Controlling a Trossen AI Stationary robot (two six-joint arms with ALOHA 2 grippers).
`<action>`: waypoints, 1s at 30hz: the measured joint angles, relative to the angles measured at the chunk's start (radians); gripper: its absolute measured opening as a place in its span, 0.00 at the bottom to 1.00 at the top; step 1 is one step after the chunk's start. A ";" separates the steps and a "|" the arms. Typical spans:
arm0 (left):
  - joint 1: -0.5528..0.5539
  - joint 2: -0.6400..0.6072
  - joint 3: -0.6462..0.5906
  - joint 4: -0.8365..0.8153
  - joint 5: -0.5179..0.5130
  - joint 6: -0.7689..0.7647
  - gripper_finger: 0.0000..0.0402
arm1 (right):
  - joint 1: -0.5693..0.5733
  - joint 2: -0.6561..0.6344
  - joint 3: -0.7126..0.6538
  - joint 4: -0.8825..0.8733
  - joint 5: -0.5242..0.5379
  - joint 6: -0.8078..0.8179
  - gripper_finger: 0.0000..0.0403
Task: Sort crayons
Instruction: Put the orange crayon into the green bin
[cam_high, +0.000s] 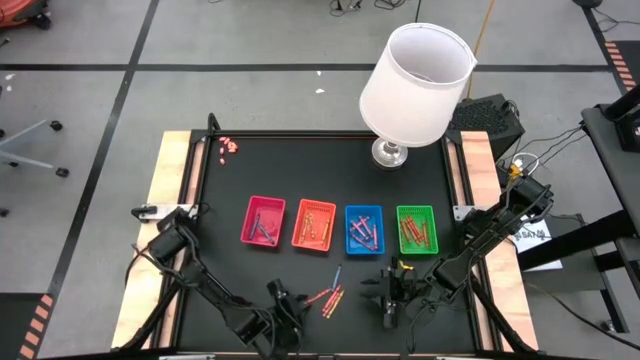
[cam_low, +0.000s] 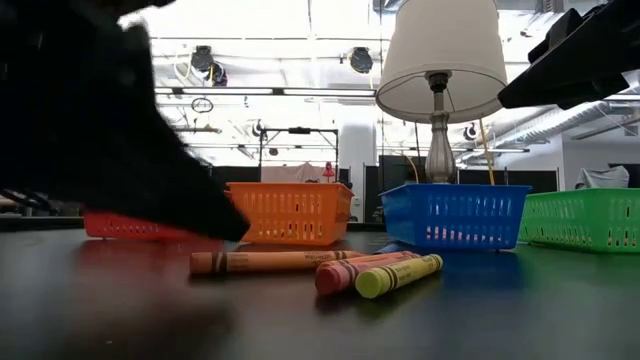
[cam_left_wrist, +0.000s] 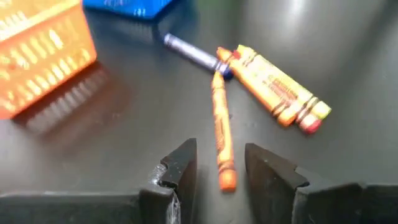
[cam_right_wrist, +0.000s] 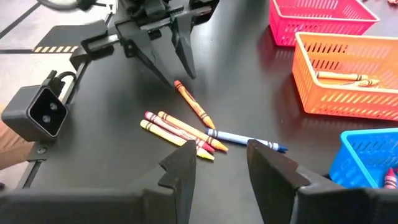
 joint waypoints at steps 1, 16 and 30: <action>0.000 -0.005 0.000 0.010 -0.002 0.004 0.35 | 0.000 0.000 0.000 0.000 0.000 0.000 0.32; 0.053 0.001 0.001 0.046 0.032 0.029 0.35 | 0.000 0.000 0.000 -0.001 0.000 0.000 0.32; 0.063 0.038 0.004 0.067 0.101 0.045 0.10 | 0.000 0.000 0.000 0.000 0.000 0.000 0.32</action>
